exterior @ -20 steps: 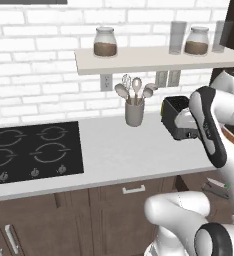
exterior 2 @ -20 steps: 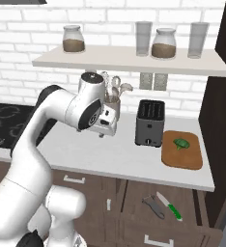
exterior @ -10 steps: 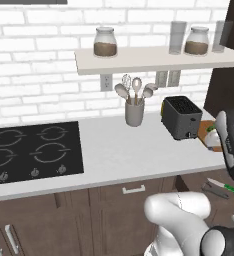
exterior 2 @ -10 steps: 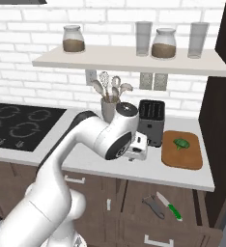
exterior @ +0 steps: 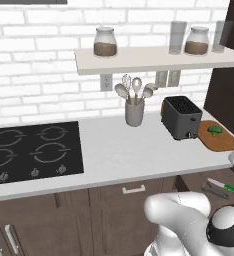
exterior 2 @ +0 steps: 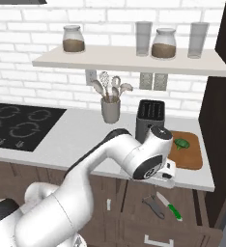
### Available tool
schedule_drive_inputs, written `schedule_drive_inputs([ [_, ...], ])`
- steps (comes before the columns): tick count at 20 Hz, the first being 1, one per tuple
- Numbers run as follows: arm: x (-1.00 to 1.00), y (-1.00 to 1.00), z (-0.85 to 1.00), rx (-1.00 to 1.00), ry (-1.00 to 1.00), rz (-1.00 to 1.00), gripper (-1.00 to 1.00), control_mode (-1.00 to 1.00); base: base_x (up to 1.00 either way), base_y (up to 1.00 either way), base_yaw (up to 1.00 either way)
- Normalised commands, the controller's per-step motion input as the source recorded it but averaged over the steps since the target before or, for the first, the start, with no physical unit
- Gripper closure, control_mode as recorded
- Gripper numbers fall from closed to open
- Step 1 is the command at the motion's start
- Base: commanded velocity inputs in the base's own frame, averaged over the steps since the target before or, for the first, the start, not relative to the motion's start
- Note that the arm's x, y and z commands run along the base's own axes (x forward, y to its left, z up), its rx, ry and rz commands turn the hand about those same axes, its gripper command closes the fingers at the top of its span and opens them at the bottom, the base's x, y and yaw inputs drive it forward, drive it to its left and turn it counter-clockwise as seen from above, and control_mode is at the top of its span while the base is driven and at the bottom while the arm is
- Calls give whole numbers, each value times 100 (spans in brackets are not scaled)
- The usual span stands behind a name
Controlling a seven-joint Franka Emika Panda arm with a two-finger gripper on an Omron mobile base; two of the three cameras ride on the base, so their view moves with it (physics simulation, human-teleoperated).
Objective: Place the appropriate cutting tool for cutting the broccoli skin on the cutting board.
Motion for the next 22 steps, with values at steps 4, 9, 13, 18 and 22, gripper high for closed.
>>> schedule_drive_inputs([
  [4,-6,-66,-70,0,15,0,-100,-100,0,0,0],
  [9,0,-46,-84,0,2,0,-100,-100,0,0,0],
  [13,19,-24,-68,0,0,3,-100,-100,0,0,0],
  [18,36,-18,-53,0,2,4,-100,-100,0,0,0],
  [22,41,-9,-50,0,8,3,-100,-100,0,0,0],
])
